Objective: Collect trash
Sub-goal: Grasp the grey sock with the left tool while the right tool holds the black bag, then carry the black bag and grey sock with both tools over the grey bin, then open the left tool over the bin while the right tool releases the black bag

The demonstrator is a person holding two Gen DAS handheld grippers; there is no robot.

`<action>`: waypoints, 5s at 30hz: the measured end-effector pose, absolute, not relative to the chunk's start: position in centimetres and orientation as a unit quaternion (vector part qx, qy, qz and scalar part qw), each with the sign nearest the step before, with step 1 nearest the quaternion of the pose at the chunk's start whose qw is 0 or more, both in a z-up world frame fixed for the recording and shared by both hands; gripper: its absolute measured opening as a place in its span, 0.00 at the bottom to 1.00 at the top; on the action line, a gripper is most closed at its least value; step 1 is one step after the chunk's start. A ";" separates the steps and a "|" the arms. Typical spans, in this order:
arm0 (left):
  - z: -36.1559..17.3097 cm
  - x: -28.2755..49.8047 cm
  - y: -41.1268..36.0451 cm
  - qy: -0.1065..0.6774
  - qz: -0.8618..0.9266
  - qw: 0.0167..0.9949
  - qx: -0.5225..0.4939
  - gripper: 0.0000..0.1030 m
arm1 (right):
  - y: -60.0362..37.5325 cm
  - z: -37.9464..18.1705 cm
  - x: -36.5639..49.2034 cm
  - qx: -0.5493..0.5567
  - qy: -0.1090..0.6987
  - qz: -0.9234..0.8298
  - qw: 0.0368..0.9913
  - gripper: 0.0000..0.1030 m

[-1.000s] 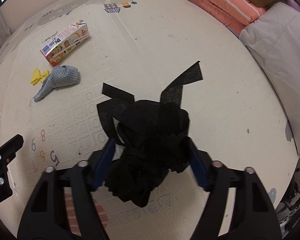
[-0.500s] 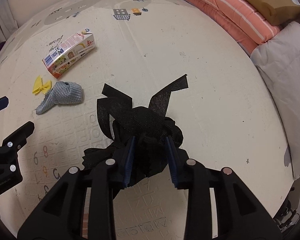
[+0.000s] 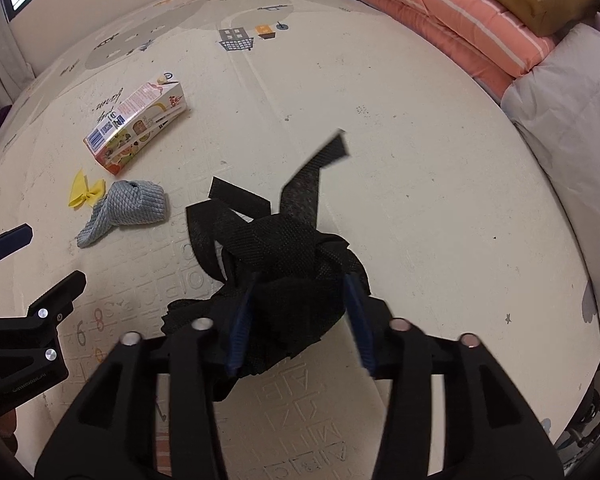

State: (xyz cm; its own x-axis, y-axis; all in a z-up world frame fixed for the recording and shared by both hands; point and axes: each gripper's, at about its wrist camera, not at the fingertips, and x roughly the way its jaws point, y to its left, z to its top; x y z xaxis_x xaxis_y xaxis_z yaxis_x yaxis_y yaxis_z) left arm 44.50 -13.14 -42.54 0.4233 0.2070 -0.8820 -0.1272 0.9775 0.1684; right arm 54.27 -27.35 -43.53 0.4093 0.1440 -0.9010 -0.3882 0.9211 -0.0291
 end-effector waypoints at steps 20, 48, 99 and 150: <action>-44.0 46.1 -12.8 0.522 0.104 0.845 0.051 0.79 | -25.6 -43.6 54.2 -0.130 0.511 0.207 0.824 0.43; -43.7 48.2 -13.6 0.507 0.047 0.860 0.038 0.26 | -26.2 -42.3 54.1 -0.117 0.513 0.215 0.823 0.43; -12.8 11.1 -46.1 0.429 -0.299 0.819 0.234 0.26 | -61.0 -12.7 2.9 0.096 0.474 -0.149 0.863 0.43; -41.9 13.7 -60.0 0.479 -0.402 0.716 0.311 0.67 | -69.5 -42.8 3.1 0.237 0.544 -0.234 0.770 0.46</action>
State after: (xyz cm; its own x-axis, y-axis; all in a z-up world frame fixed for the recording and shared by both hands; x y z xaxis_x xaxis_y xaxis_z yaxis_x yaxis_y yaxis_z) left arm 13.67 -60.01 -41.92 0.2177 -0.2766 -0.9360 0.8734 0.4833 0.0603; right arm 3.07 -69.46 -42.84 0.2980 -0.1017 -0.9491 0.6176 0.7787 0.1105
